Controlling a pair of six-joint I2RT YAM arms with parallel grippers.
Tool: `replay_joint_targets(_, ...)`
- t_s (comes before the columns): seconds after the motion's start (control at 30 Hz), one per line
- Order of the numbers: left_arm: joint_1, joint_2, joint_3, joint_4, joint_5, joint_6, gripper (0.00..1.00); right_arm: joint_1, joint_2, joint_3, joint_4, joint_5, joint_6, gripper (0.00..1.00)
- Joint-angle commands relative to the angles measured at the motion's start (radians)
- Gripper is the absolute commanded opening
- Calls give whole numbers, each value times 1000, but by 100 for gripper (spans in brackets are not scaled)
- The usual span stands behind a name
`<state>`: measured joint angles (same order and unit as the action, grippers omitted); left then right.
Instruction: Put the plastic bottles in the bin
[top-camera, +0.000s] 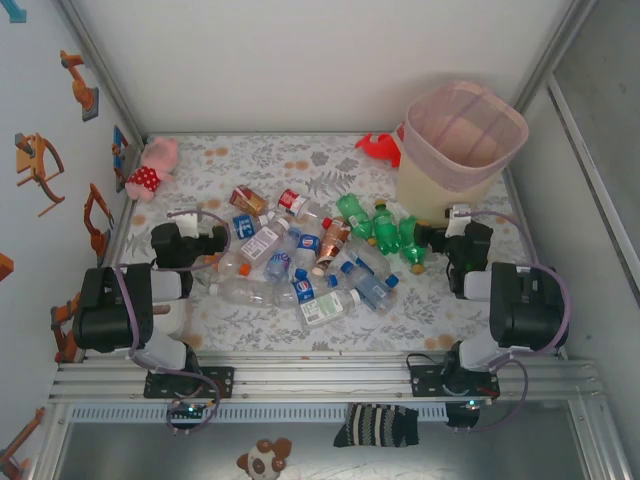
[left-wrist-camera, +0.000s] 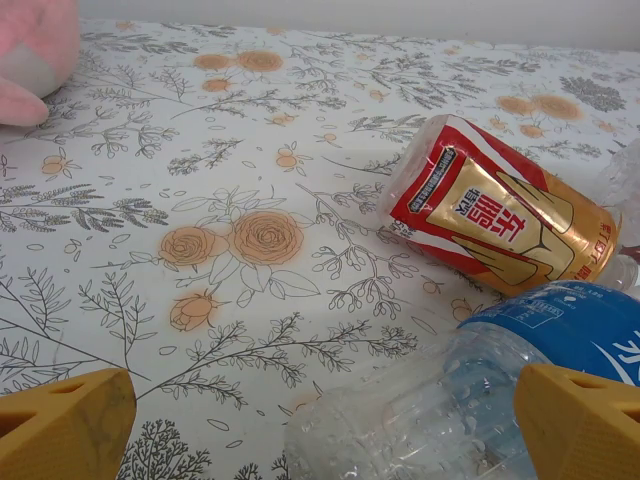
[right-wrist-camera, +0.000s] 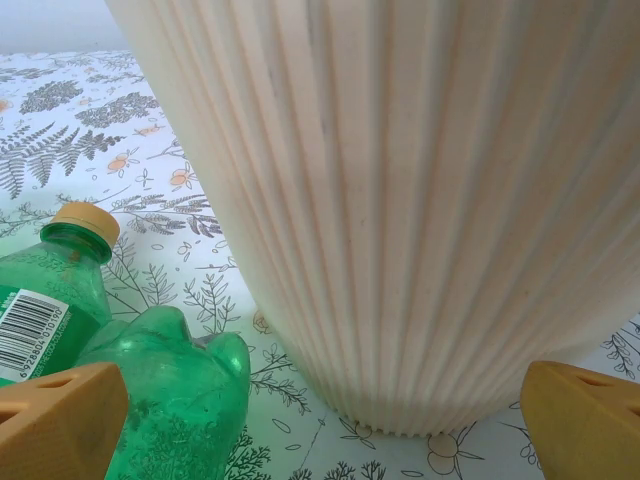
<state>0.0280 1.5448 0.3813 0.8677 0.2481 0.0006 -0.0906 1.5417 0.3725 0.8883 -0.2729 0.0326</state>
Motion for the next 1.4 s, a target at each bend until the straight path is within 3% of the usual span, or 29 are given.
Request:
replay_joint_targets(0.0,6,-5,-5,28,20,10,97,-5,5,-7,37,-9,-11,99)
replay_joint_targets(1.13,6,-23,-11,25,23,17,97,-4,-17,-21,43,-14,-17,99)
replay_joint_targets(1.37,-16,-108,-66,53,-54,8,97,-3,-60,-81,116,19,-9,98)
